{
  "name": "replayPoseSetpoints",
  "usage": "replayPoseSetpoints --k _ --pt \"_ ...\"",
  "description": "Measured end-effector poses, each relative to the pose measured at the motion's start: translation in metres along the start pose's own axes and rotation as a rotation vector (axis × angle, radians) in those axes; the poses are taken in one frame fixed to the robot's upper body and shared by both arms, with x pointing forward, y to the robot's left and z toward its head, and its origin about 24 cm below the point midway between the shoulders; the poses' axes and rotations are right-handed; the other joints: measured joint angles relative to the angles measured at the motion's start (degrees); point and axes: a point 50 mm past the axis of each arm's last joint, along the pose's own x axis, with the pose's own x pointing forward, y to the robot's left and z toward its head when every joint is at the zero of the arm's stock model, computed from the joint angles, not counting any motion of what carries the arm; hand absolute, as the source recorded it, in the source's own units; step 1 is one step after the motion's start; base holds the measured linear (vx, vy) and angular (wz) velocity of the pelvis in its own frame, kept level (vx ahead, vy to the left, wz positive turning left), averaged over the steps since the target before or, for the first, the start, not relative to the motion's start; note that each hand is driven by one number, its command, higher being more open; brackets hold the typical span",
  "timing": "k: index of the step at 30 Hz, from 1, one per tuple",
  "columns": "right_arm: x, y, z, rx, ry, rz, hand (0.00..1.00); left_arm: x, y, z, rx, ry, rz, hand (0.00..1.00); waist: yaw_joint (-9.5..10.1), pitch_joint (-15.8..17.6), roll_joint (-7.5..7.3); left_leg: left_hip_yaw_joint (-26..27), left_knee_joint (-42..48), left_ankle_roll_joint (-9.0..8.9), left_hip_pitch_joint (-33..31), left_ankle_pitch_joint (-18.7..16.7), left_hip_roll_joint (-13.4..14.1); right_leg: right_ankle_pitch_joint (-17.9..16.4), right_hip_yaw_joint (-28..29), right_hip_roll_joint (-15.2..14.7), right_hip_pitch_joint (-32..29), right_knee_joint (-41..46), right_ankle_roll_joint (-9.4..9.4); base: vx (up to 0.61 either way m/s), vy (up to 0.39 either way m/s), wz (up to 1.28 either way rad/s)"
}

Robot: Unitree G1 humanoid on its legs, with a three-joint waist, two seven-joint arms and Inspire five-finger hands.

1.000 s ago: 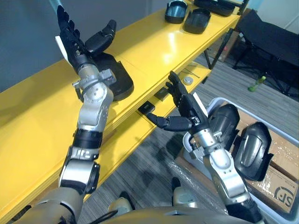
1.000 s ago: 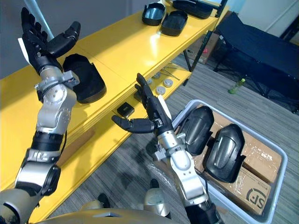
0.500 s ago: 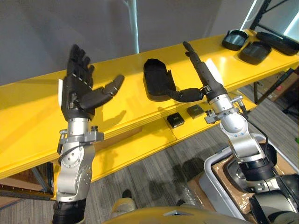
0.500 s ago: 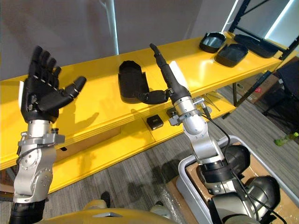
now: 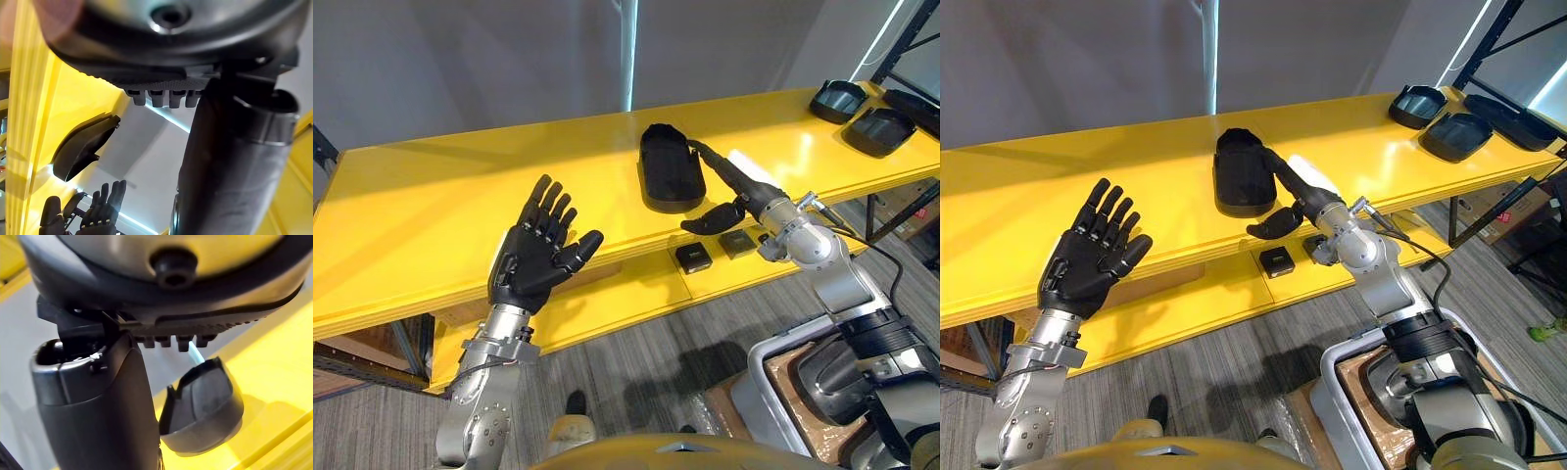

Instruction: Walk over and take three plastic housings, then place them on the shelf

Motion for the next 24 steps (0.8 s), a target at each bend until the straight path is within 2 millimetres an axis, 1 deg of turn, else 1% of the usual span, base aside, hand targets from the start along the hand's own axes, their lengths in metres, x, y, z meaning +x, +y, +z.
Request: replayPoseSetpoints --k 4,5,7,11,14,16,18,19,20,24 --pt "0.000 0.000 -0.008 -0.097 0.064 0.052 1.00 0.000 0.000 0.002 -0.014 -0.017 -0.006 1.00 -0.01 0.2 -0.09 0.0 0.0 0.33 0.0 0.3 0.0 0.0 0.0 0.0 0.0 0.0 0.01 0.00 0.000 0.00" --pt "0.001 0.002 -0.014 -0.092 0.098 0.065 1.00 0.000 0.000 0.002 -0.014 -0.016 -0.008 1.00 0.02 0.4 -0.10 -0.1 0.0 0.29 -0.1 0.3 0.0 0.0 0.0 0.0 0.0 0.1 0.02 0.00 0.000 0.00" --pt "0.001 0.003 -0.019 -0.087 0.125 0.070 1.00 0.000 0.000 0.002 -0.016 -0.015 -0.011 1.00 0.16 1.1 -0.01 -0.2 0.0 0.21 -0.2 0.3 0.0 0.0 -0.1 0.0 0.0 0.2 0.02 -0.02 -0.007 0.02" --pt "0.007 0.002 -0.020 -0.098 0.138 0.079 1.00 0.001 -0.003 -0.002 -0.035 0.002 -0.026 1.00 0.26 2.8 0.43 -0.7 0.0 0.05 -0.8 0.5 0.0 0.0 -0.5 0.0 -0.4 0.5 0.02 -0.04 -0.016 0.06" --pt "0.017 -0.006 -0.018 -0.121 0.140 0.058 1.00 0.000 -0.006 -0.016 -0.079 0.053 -0.034 1.00 0.98 4.3 1.10 -0.9 0.0 0.07 -1.2 0.7 -0.1 -0.1 -0.6 -0.2 -1.1 1.2 -0.10 -0.04 -0.017 0.04" --pt "0.025 -0.017 -0.016 -0.136 0.149 0.028 1.00 -0.002 -0.005 -0.027 -0.096 0.096 -0.025 1.00 1.38 5.3 1.71 -1.8 0.0 0.05 -2.3 1.1 -0.1 -0.2 -1.4 -0.2 -1.8 1.5 -0.17 -0.05 -0.029 0.18" --pt "0.029 -0.025 -0.015 -0.142 0.152 -0.004 1.00 -0.002 -0.006 -0.030 -0.104 0.107 -0.027 1.00 1.61 6.1 2.04 -2.4 0.0 0.32 -3.2 1.7 -0.1 -0.2 -2.0 -0.2 -2.5 2.0 -0.24 -0.03 -0.024 0.19" --pt "0.031 -0.034 -0.013 -0.157 0.147 -0.022 1.00 -0.003 -0.006 -0.030 -0.111 0.107 -0.025 1.00 1.75 7.1 2.21 -2.6 0.0 0.48 -3.2 1.9 -0.1 -0.2 -2.1 -0.2 -2.5 2.1 -0.25 -0.03 -0.024 0.07" --pt "0.031 -0.038 -0.010 -0.194 0.131 -0.015 1.00 -0.003 -0.006 -0.030 -0.111 0.107 -0.025 1.00 1.69 7.8 2.26 -2.7 0.0 0.46 -3.1 1.9 -0.1 -0.2 -2.2 -0.2 -2.4 2.1 -0.25 -0.04 -0.028 0.03" --pt "0.032 -0.040 -0.005 -0.213 0.090 -0.030 1.00 -0.002 -0.009 -0.032 -0.128 0.112 -0.044 1.00 1.32 8.6 2.75 -2.9 0.0 0.13 -3.4 1.9 -0.1 -0.5 -2.3 -0.2 -2.8 2.6 -0.56 -0.04 -0.020 0.01"
